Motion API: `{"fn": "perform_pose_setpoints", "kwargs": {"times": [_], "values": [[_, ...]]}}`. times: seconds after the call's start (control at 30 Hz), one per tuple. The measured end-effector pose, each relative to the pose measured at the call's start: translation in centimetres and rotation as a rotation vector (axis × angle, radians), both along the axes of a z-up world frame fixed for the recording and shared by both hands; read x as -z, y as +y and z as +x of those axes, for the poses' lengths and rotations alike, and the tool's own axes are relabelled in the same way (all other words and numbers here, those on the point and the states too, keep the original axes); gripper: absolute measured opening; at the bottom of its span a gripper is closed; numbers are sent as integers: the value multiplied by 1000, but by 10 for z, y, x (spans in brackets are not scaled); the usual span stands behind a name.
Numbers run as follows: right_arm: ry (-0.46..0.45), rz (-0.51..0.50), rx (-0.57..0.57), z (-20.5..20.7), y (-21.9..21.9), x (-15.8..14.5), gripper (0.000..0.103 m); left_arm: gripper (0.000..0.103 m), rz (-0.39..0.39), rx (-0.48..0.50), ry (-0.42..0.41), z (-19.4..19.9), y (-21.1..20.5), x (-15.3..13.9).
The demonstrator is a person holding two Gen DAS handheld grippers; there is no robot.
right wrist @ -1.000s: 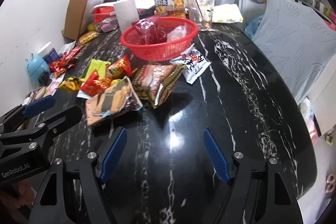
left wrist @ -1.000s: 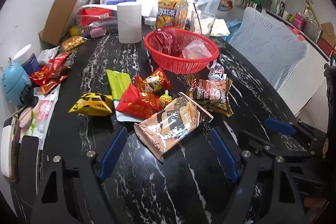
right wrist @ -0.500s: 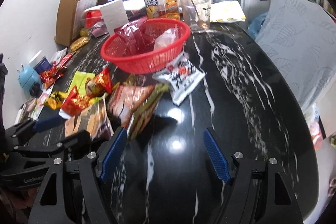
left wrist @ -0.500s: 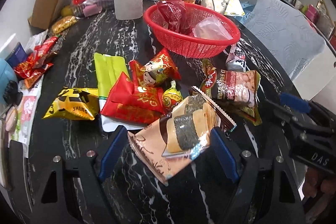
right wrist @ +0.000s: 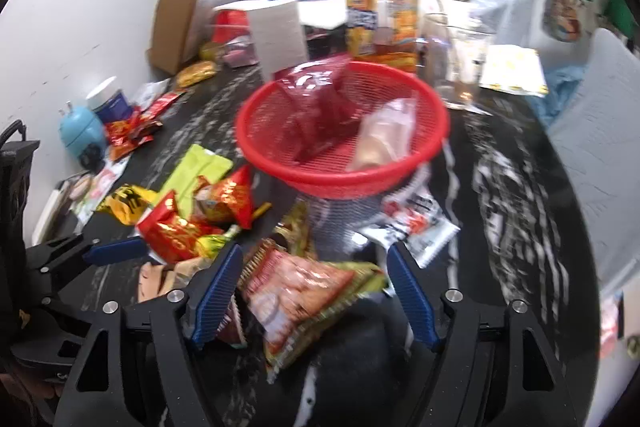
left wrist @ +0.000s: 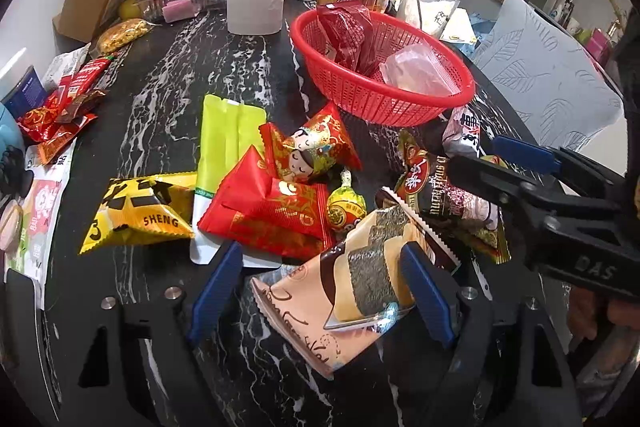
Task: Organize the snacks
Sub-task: 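Grasp the green-gold cereal bag with the right tool while the left tool grasps the seaweed snack pack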
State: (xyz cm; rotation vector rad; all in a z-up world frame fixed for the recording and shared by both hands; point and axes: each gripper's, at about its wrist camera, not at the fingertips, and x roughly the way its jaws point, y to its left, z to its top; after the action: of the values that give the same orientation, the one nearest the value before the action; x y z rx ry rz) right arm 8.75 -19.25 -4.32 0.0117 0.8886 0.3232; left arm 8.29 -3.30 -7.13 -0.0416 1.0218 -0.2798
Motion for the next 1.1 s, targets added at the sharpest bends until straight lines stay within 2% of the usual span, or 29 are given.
{"fn": "perform_pose_setpoints", "kwargs": {"times": [0.07, 0.1, 0.37, 0.7, 0.83, 0.93, 1.0, 1.03, 1.07, 1.1], "values": [[-8, -13, -9, 2, 2, 2, 67, 81, 6, 5, -3, -1, 0, 1], [-4, -21, -14, 4, 3, 4, 60, 81, 10, 9, -4, -1, -1, 1], [-5, -52, -44, -9, 0, 9, 60, 81, -5, 82, 21, -15, -13, 6], [49, -34, -27, -36, -12, 17, 57, 81, -56, 145, 31, -42, -23, 5], [59, -21, -23, -45, -14, 17, 55, 81, -17, 173, 11, -47, -31, 8], [59, -18, -16, -49, -16, 17, 54, 81, 25, 157, 25, -45, -31, 16], [62, -24, 6, -51, -19, 17, 55, 68, 35, 133, 1, -46, -27, 14], [59, -25, 11, -52, -20, 16, 55, 55, 36, 125, -1, -47, -26, 14], [55, -30, 15, -53, -20, 15, 55, 51, 57, 97, -8, -47, -24, 13], [53, -39, 14, -54, -19, 14, 59, 51, 66, 82, -12, -47, -22, 13]]}}
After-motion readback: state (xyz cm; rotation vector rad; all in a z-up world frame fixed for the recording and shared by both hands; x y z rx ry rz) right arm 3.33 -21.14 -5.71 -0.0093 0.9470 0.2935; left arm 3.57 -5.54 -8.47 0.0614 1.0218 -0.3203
